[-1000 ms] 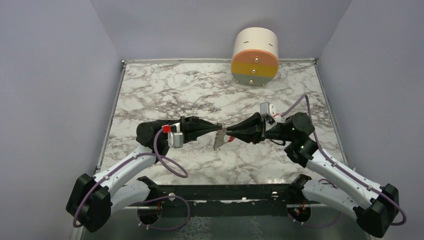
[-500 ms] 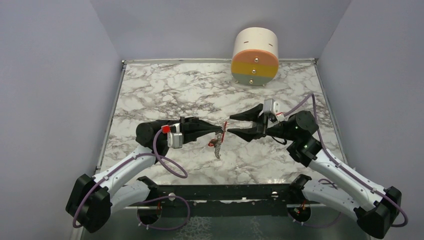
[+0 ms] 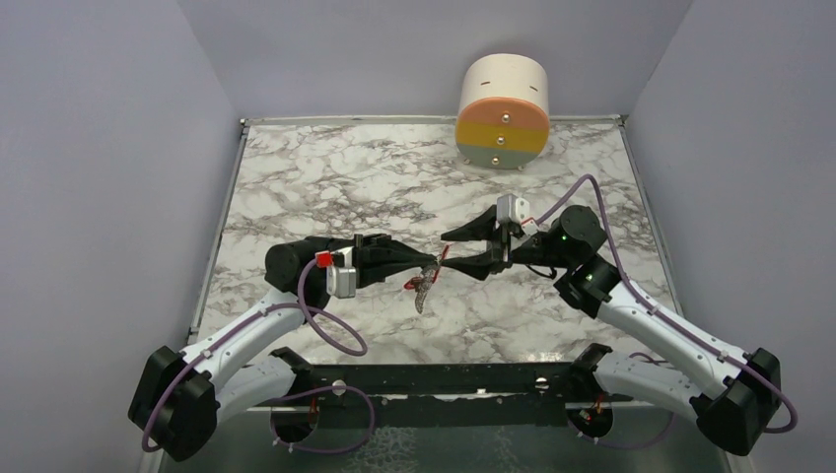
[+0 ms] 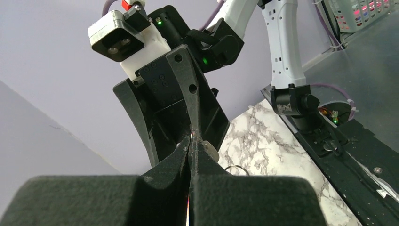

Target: Remove the keys from the keyring

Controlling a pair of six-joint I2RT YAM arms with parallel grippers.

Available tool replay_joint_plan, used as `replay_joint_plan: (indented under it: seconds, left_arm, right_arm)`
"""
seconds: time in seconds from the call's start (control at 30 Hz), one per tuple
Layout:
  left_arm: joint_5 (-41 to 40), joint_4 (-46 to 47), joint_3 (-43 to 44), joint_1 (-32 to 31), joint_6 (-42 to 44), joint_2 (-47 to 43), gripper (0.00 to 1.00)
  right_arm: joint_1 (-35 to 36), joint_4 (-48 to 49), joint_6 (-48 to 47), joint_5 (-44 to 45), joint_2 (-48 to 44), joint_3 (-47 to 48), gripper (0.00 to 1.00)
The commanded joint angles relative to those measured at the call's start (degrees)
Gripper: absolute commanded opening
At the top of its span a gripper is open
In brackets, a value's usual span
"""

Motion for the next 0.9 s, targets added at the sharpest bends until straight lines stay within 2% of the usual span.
replay_joint_plan:
  seconds: [0.0,0.47,0.87]
  left_arm:
    - [2.0,2.4,1.9,0.4,-0.4,-0.6,0.00]
    - [2.3,2.5,2.7,0.4,-0.4,0.9,0.00]
    - [2.9,2.8,2.7,0.3,-1.1,1.3,0.00]
  right_arm:
    - [0.2,-0.8,-0.7,-3.3,0.2,1.7,0.47]
    - [0.2,-0.4,0.7,-10.3,2.8,2.5,0.47]
    - [0.2,0.6,1.3,-11.8,2.6,2.8,0.47]
